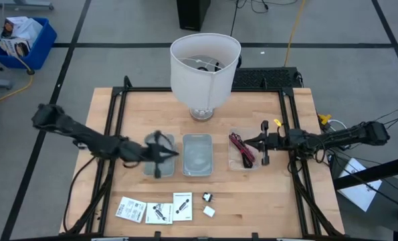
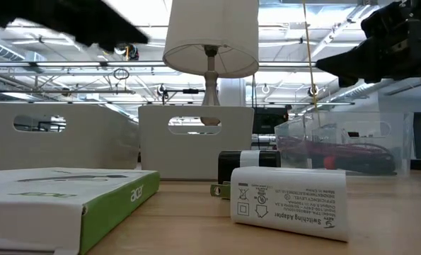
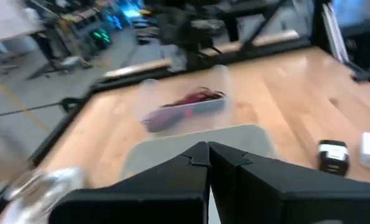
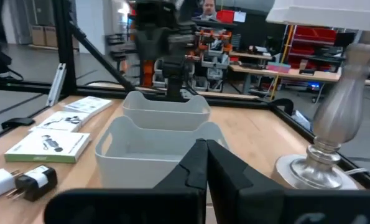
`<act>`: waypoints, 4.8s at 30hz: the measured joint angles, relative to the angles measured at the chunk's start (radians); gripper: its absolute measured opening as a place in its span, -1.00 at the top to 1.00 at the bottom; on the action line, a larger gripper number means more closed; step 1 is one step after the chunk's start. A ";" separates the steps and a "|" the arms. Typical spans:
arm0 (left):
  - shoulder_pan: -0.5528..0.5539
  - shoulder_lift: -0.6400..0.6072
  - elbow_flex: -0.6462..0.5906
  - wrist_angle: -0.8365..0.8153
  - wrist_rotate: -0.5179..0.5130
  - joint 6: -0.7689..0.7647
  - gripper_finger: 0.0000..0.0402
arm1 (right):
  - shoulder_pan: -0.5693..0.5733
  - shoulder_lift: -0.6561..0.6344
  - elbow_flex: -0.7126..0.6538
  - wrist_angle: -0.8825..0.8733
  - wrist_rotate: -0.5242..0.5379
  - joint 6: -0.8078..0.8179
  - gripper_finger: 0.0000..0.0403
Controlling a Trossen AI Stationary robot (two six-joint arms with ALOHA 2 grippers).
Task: Pick and place items into bin
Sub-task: Put the black charger adapter into the right gray bin, then put the white charger adapter into the right gray bin
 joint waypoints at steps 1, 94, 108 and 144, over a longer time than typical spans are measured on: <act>-0.014 0.059 0.059 -0.024 0.000 0.005 0.99 | -0.005 0.000 0.000 -0.001 0.000 -0.001 1.00; -0.108 0.938 0.978 -0.639 0.321 0.080 0.31 | -0.011 -0.008 -0.003 0.112 0.006 0.028 1.00; 0.017 0.779 1.070 -1.104 0.035 0.037 0.31 | -0.011 0.001 -0.003 0.105 0.006 0.033 1.00; 0.193 0.789 0.925 -0.956 0.264 0.009 0.25 | -0.012 0.004 -0.003 0.096 0.030 0.050 1.00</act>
